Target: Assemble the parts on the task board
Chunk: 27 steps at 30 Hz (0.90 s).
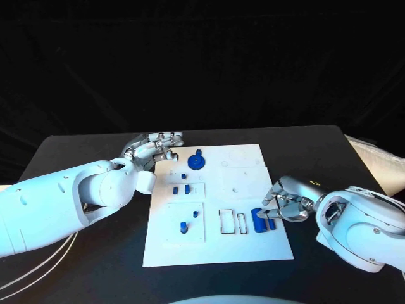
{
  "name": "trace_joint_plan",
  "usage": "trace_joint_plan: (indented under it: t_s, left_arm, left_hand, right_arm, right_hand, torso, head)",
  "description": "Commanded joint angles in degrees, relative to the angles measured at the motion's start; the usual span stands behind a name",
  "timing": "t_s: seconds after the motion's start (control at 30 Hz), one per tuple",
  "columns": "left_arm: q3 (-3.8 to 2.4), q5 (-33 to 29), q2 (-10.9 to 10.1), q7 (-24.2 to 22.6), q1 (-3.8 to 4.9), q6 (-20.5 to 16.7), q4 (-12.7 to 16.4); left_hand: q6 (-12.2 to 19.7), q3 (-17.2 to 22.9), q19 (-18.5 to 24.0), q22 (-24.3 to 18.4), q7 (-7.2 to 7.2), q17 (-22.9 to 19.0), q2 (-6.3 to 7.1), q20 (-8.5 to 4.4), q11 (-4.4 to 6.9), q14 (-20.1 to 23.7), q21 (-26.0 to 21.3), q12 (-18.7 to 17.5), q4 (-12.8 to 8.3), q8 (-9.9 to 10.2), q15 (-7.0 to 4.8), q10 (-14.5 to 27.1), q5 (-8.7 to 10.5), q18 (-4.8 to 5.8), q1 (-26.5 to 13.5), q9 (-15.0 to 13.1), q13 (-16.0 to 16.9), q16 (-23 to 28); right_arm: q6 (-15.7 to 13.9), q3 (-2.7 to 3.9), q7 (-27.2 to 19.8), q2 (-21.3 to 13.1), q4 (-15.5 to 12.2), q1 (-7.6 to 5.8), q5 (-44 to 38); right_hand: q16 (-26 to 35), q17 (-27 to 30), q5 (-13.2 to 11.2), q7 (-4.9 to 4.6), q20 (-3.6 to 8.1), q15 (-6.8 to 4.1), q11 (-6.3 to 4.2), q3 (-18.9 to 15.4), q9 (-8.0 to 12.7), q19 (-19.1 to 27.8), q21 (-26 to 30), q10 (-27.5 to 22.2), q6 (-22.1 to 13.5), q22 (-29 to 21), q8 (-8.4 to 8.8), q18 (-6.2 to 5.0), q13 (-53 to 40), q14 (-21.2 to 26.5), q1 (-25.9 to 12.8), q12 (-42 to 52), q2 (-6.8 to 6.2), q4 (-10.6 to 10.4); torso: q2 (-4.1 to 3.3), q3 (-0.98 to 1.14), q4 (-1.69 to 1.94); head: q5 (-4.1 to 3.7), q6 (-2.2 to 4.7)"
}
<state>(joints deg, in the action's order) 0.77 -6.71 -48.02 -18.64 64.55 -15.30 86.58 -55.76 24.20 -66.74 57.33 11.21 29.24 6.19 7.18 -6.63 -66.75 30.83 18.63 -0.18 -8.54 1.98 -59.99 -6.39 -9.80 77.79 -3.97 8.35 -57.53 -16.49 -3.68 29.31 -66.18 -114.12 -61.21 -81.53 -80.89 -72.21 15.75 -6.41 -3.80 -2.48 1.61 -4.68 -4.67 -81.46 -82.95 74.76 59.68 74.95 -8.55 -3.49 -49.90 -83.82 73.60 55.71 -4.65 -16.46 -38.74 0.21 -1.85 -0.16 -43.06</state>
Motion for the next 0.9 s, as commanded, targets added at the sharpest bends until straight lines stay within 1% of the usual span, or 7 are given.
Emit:
trace_joint_plan:
  t_s: [0.03, 0.1, 0.13, 0.23, 0.5, 0.67, 0.9]
  left_arm:
    - [0.00, 0.34, 0.08, -0.22, 0.01, 0.95, -0.05]
    - [0.02, 0.35, 0.07, -0.22, 0.00, 0.94, -0.11]
    - [0.03, 0.35, 0.07, -0.23, 0.00, 0.95, -0.14]
    - [0.04, 0.35, 0.07, -0.23, 0.00, 0.96, -0.16]
    - [0.06, 0.35, 0.05, -0.22, 0.00, 0.97, -0.14]
    - [0.06, 0.35, 0.03, -0.22, 0.00, 0.97, -0.15]
    - [0.06, 0.36, 0.03, -0.23, -0.01, 0.99, -0.17]
  left_hand:
    - [0.41, -0.15, -0.01, -0.10, -0.08, -0.06, -0.68, 0.32, -0.01, 0.41, -0.39, 0.15, -0.13, -0.12, -0.15, 0.29, -0.25, -0.60, -0.02, 0.00, 0.07, -0.18]
    - [0.41, -0.15, -0.01, -0.10, -0.08, -0.06, -0.68, 0.32, -0.01, 0.41, -0.39, 0.15, -0.13, -0.12, -0.15, 0.29, -0.25, -0.60, -0.02, 0.00, 0.07, -0.18]
    - [0.41, -0.15, -0.01, -0.10, -0.08, -0.06, -0.68, 0.32, -0.01, 0.41, -0.39, 0.15, -0.13, -0.12, -0.15, 0.29, -0.25, -0.60, -0.02, 0.00, 0.07, -0.18]
    - [0.41, -0.15, -0.01, -0.10, -0.08, -0.06, -0.68, 0.32, -0.01, 0.41, -0.39, 0.15, -0.13, -0.12, -0.15, 0.29, -0.25, -0.60, -0.02, 0.00, 0.07, -0.18]
    - [0.41, -0.15, -0.01, -0.10, -0.08, -0.06, -0.68, 0.32, -0.01, 0.41, -0.39, 0.15, -0.13, -0.12, -0.15, 0.29, -0.25, -0.60, -0.02, 0.00, 0.07, -0.18]
    - [0.41, -0.15, -0.01, -0.10, -0.08, -0.06, -0.68, 0.32, -0.01, 0.41, -0.39, 0.15, -0.13, -0.12, -0.15, 0.29, -0.25, -0.60, -0.02, 0.00, 0.07, -0.18]
    - [0.41, -0.15, -0.01, -0.10, -0.08, -0.06, -0.68, 0.32, -0.01, 0.41, -0.39, 0.15, -0.13, -0.12, -0.15, 0.29, -0.25, -0.60, -0.02, 0.00, 0.07, -0.18]
  right_arm:
    - [2.27, -0.09, 3.68, 0.08, -0.15, 0.25, -1.84]
    - [2.59, -0.13, 3.85, 0.23, -0.06, 0.33, -2.21]
    - [2.83, -0.15, 3.92, 0.36, 0.01, 0.39, -2.36]
    - [3.38, -0.17, 4.02, 0.70, 0.17, 0.55, -2.73]
    - [4.79, -0.20, 4.11, 2.04, 1.00, 1.26, -3.46]
    - [5.25, -0.21, 4.14, 3.02, 1.77, 1.75, -4.08]
    - [5.34, -0.20, 4.14, 4.72, 3.19, 2.33, -4.33]
  right_hand:
    - [-0.38, -0.08, 0.12, 0.07, -0.02, -0.01, -0.01, -0.68, -0.16, -0.32, -0.40, -0.54, 0.37, 1.23, -0.48, 0.40, -0.90, -3.42, -0.04, 0.43, 0.70, 0.00]
    - [-0.41, -0.09, 0.12, 0.12, -0.02, -0.03, -0.04, -1.04, -0.26, -0.31, -0.42, -0.67, 0.52, 1.28, -0.72, 0.41, -1.27, -3.41, -0.12, 0.53, 0.87, -0.04]
    - [-0.45, -0.12, 0.11, 0.15, -0.01, -0.04, -0.06, -1.23, -0.32, -0.32, -0.44, -0.73, 0.60, 1.31, -0.85, 0.41, -1.47, -3.41, -0.21, 0.58, 0.99, -0.06]
    - [-0.46, -0.11, 0.09, 0.21, 0.00, -0.06, -0.09, -1.57, -0.43, -0.32, -0.47, -0.77, 0.74, 1.36, -1.08, 0.42, -1.87, -3.40, -0.38, 0.72, 1.20, -0.10]
    - [-0.50, -0.06, 0.13, 0.41, 0.06, -0.17, -0.25, -2.25, -0.76, -0.34, -0.54, -0.61, 1.26, 1.50, -1.71, 0.44, -3.11, -3.37, -0.56, 1.36, 1.76, -0.07]
    - [-0.53, -0.08, 0.19, 0.48, 0.09, -0.21, -0.31, -2.41, -0.87, -0.35, -0.56, -0.59, 1.41, 1.55, -1.89, 0.44, -3.39, -3.37, -0.50, 1.46, 1.96, -0.05]
    - [-0.57, -0.10, 0.61, 0.59, 0.15, -0.29, -0.40, -2.64, -1.06, -0.35, -0.59, -0.51, 1.61, 1.63, -2.18, 0.45, -4.05, -3.36, -0.17, 1.74, 2.38, 0.04]
  torso:
    - [0.01, 0.09, -0.08]
    - [-0.03, 0.08, -0.14]
    - [-0.04, 0.04, -0.17]
    - [-0.05, 0.00, -0.18]
    - [-0.05, 0.00, -0.15]
    - [-0.06, -0.01, -0.08]
    - [-0.03, -0.01, -0.12]
  head:
    - [0.22, -0.11]
    - [0.26, -0.06]
    - [0.26, -0.04]
    - [0.29, -0.09]
    - [0.34, -0.27]
    - [0.37, -0.33]
    - [0.49, -0.42]
